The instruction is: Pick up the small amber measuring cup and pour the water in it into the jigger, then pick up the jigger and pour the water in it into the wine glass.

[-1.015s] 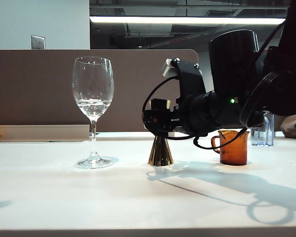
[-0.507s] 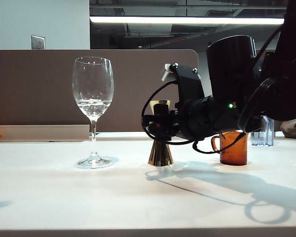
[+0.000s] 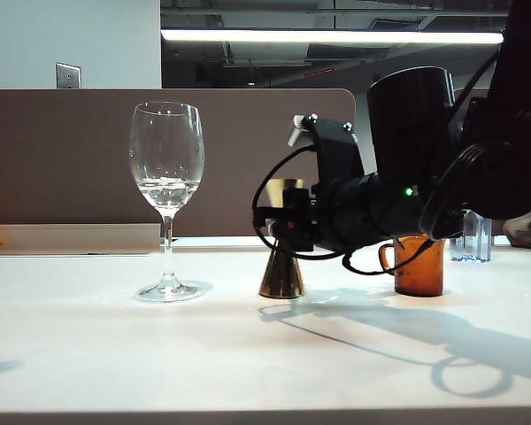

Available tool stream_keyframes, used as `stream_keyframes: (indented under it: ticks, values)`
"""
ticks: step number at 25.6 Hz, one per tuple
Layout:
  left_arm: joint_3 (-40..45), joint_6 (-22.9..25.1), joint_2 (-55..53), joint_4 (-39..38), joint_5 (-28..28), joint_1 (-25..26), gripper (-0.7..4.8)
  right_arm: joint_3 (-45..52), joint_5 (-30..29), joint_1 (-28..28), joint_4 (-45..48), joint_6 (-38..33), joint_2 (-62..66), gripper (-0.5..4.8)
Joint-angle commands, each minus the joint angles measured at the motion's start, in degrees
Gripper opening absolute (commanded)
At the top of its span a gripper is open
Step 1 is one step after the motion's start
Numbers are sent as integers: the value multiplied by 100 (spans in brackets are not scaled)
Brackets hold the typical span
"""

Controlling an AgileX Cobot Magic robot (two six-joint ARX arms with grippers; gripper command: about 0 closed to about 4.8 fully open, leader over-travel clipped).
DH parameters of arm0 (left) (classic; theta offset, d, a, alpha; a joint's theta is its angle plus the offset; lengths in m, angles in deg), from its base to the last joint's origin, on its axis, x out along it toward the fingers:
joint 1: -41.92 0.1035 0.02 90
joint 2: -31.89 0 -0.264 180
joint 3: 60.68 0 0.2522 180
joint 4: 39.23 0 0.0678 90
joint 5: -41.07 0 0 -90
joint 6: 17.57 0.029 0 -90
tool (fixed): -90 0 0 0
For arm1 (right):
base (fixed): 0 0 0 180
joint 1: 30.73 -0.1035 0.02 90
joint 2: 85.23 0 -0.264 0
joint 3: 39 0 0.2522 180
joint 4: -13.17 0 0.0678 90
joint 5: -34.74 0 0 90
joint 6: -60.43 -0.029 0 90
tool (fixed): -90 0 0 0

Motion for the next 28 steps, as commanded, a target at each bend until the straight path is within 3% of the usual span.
stream_keyframes:
  ticks: [1,6,11,17,23,28]
  values:
    - [-13,4,0,72,2,2,26,-11,-28,4,33,-20,-7,48]
    - [-13,4,0,72,2,2,26,-11,17,-4,22,256,-136,2]
    - [-13,4,0,72,2,2,26,-48,39,-15,-160,402,-621,-1]
    - [-13,4,0,72,2,2,26,-815,184,-15,-1834,1021,-1375,-1]
    - [-13,4,0,72,4,2,26,-2465,289,-205,-3799,1438,-1545,-1]
    - [-13,4,0,72,2,2,26,-3012,319,-391,-4251,1779,-1545,-1]
